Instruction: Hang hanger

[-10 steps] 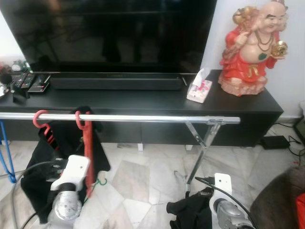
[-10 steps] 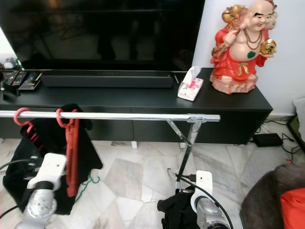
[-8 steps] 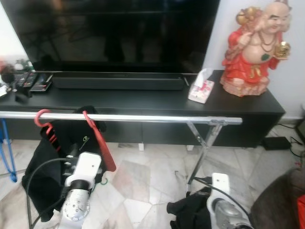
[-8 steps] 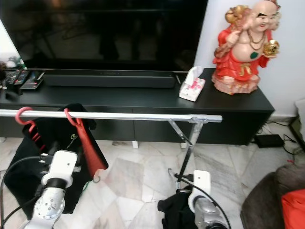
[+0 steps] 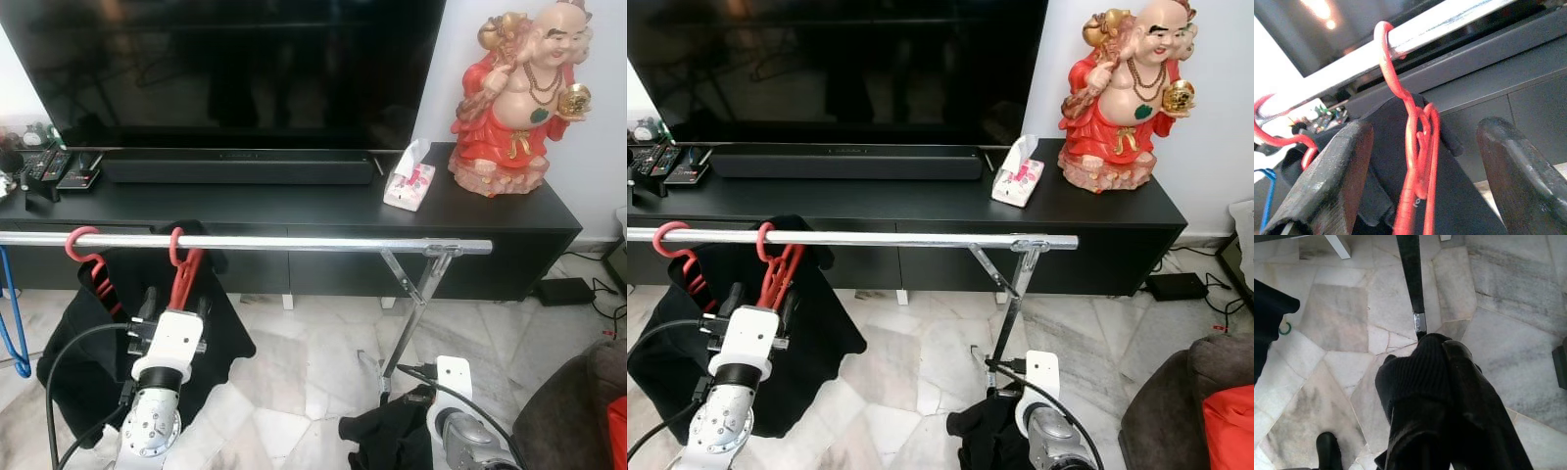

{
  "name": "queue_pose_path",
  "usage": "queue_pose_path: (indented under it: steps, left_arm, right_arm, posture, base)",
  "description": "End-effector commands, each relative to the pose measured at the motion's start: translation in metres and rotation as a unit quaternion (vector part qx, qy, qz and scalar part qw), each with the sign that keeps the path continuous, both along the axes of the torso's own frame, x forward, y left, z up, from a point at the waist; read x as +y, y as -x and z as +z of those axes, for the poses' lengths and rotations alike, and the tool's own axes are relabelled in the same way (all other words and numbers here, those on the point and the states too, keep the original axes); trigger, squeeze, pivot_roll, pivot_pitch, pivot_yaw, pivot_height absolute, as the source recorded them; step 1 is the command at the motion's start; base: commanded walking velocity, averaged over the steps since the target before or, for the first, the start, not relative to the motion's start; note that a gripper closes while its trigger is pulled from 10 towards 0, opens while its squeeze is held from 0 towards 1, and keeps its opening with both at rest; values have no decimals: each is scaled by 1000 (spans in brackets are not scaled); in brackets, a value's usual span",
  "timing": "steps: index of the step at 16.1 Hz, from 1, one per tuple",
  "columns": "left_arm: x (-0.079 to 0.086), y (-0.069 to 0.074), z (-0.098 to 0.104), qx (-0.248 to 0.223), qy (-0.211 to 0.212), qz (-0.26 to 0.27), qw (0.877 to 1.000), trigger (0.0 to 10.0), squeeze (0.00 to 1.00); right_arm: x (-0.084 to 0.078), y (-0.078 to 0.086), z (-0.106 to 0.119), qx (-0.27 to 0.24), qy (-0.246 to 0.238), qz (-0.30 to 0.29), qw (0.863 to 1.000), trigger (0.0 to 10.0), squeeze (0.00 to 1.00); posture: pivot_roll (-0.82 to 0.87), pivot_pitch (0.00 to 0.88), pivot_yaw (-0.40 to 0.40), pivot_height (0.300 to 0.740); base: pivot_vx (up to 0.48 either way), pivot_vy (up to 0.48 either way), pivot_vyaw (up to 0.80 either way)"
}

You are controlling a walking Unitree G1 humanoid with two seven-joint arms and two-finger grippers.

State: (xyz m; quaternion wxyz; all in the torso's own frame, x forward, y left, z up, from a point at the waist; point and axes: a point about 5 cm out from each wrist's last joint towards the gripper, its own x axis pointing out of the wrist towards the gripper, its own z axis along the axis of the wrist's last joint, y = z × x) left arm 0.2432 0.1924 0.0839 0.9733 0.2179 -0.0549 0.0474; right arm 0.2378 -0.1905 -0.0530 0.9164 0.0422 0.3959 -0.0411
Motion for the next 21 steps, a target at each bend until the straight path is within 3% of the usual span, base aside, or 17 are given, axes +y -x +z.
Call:
queue_pose_path:
  steps: [1,5,7,10,13,17,19,21]
  left_arm:
    - [0,-1,6,-2,8,-10,1000,10000,0]
    - [-13,-8,-17,98,111,-39,988,10000,0]
    - [-12,-9,-21,111,159,-32,980,10000,0]
    - [-12,-13,-8,93,170,-56,979,10000,0]
    - [-20,-10,10,60,110,-110,986,10000,0]
    - [-14,1,13,64,94,-107,988,10000,0]
    - [-3,1,3,94,115,-69,987,10000,0]
    - [-1,-11,2,96,174,-41,979,10000,0]
  right_arm:
    - [0,-2,2,-6,3,5,1000,10000,0]
    - [0,-2,1,-5,2,7,1000,10000,0]
    - [1,-2,1,-5,1,9,1000,10000,0]
    - [1,-2,1,-5,2,13,1000,10000,0]
    - [2,-2,1,-5,2,12,1000,10000,0]
    - [1,-2,1,-5,2,13,1000,10000,0]
    - [2,-2,1,-4,3,16,1000,10000,0]
    - [2,-2,1,-5,2,16,1000,10000,0]
  posture:
    - [-107,0,-24,740]
    - [-107,0,-24,740]
    - [-107,0,-24,740]
    - [-107,0,-24,740]
    - [-109,0,-26,740]
    - [-108,0,-24,740]
    - [-99,0,-27,740]
    - [-103,0,-28,740]
  base:
    - [0,0,0]
    - [0,0,0]
    - [0,0,0]
    - [0,0,0]
    - [0,0,0]
    - [0,0,0]
    - [0,0,0]
    - [0,0,0]
